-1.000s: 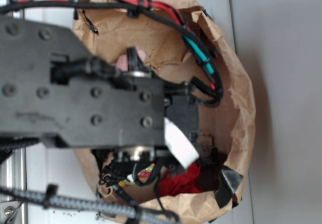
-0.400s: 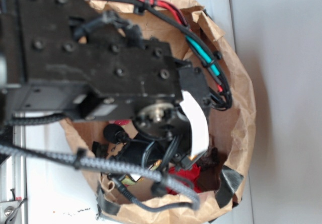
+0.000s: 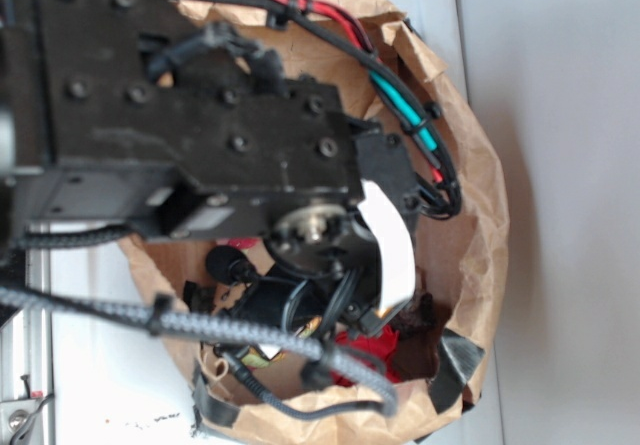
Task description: Grab the red paper.
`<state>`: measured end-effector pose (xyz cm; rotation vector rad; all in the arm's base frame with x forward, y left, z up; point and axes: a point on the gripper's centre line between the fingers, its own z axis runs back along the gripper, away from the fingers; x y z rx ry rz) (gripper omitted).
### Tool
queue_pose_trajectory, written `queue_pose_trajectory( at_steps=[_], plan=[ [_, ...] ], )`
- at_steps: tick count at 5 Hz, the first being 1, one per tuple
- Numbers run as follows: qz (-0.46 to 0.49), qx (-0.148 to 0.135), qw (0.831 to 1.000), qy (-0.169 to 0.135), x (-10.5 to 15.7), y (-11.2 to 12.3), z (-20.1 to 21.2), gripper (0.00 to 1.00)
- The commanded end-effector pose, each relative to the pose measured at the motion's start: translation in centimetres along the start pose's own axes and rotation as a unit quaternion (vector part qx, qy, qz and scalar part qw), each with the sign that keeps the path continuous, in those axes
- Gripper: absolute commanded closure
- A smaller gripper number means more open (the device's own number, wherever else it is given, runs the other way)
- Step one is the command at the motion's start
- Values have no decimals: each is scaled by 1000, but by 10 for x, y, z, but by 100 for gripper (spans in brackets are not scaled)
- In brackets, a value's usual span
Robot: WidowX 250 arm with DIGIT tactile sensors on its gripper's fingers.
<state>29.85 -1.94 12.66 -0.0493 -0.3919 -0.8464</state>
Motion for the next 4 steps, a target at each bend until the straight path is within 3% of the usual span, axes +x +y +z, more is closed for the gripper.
queue_pose_trajectory(
  at_steps=[1,4],
  plan=[
    [-47,15,999,2,12,0,2,0],
    [-170,-37,984,-30,46,5,-17,0]
  ],
)
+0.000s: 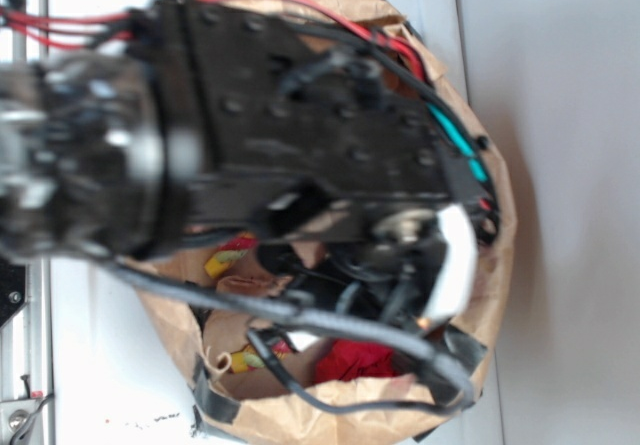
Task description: Grab the red paper.
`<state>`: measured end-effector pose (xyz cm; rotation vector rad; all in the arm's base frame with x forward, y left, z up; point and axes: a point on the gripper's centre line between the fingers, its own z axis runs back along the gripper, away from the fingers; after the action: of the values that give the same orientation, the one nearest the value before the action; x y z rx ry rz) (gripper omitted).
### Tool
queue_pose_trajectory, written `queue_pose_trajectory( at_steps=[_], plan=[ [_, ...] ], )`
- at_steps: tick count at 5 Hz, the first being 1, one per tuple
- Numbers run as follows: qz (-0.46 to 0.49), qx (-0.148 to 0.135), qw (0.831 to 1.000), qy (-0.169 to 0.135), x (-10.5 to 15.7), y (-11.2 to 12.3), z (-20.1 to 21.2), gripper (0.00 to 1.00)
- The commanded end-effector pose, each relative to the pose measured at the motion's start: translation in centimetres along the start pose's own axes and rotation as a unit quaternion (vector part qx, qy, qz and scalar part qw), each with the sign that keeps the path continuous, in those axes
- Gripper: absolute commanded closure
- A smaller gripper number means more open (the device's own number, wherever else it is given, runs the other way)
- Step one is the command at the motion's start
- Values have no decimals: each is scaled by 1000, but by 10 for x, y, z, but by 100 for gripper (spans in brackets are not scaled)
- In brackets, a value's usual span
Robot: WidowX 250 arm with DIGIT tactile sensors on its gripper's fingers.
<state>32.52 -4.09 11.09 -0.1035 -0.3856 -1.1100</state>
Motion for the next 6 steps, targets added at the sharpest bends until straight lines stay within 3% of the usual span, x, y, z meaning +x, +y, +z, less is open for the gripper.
queue_pose_trajectory(
  at_steps=[1,4,6],
  plan=[
    [-69,7,998,-10,25,9,5,0],
    [-128,-25,991,-21,11,2,13,0],
    [-158,-5,987,-28,4,-9,30,0]
  ],
)
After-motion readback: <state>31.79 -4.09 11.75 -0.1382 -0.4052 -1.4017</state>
